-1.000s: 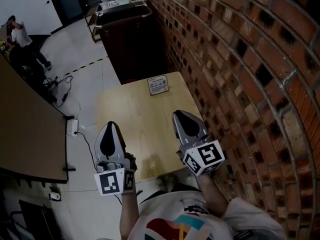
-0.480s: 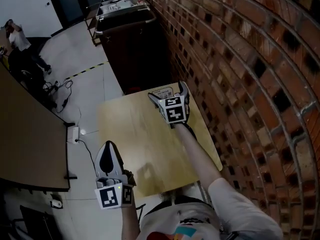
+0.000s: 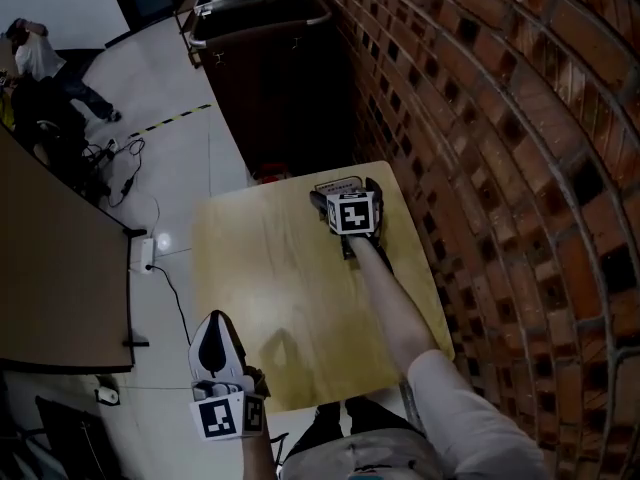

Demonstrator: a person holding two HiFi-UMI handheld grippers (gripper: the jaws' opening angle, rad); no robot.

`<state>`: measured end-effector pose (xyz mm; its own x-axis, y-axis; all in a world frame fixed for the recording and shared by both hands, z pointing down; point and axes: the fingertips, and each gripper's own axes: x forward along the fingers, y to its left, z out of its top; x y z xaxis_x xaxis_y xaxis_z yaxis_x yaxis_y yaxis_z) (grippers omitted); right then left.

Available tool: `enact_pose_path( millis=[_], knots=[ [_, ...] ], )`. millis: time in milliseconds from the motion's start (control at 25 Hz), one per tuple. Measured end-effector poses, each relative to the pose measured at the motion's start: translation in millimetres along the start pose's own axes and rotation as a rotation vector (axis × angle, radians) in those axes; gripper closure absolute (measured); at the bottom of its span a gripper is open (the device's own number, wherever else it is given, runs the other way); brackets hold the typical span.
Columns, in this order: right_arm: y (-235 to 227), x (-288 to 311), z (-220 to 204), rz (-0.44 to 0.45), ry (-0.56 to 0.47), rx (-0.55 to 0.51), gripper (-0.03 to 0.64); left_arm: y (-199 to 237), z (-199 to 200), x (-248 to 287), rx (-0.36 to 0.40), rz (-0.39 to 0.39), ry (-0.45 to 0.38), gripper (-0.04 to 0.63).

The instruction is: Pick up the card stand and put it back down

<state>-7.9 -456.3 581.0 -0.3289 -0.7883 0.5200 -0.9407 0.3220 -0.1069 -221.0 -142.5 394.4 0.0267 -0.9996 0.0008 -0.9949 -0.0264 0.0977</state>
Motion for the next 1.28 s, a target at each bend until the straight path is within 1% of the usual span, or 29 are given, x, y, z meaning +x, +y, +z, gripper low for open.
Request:
enact_pose_path(
  millis=[80,160,400,560,800,1120,1280],
  knots=[
    [1.2,5.7,-7.1,0.013,0.026,-0.008,0.04,-3.8,-5.4,1.8,-0.007,-0.004,0.013,0.591],
    [-0.1,8.4,-10.4,0.004,0.041,-0.006,0.04,-6.8,-7.4,4.1,-0.009,-0.008,0.019,0.591],
    [-3.4,15.2,-11.7,-0.003,0.049,0.008,0.04,-10.7,-9.1,7.4,-0.003,-0.01,0.022,0.591],
    [-3.5,17.4,-12.1,-0.007,0.032,0.014,0.04,-5.7,-12.3,3.9,0.002,0.01,0.034,0.591],
    [-3.7,18.5,-10.2,-0.006,-0.011,-0.007,0.052,1.5,-17.7,0.5,0.002,0.035,0.047,0.591],
    [-3.8,18.6,-9.9,0.0,-0.025,-0.01,0.054,-1.2,-20.7,0.7,0.002,0.021,0.049,0.591],
    [-1.7,19.0,-11.0,0.004,-0.01,-0.011,0.054,3.0,-20.9,-1.7,0.004,0.037,0.052,0.591]
  ],
)
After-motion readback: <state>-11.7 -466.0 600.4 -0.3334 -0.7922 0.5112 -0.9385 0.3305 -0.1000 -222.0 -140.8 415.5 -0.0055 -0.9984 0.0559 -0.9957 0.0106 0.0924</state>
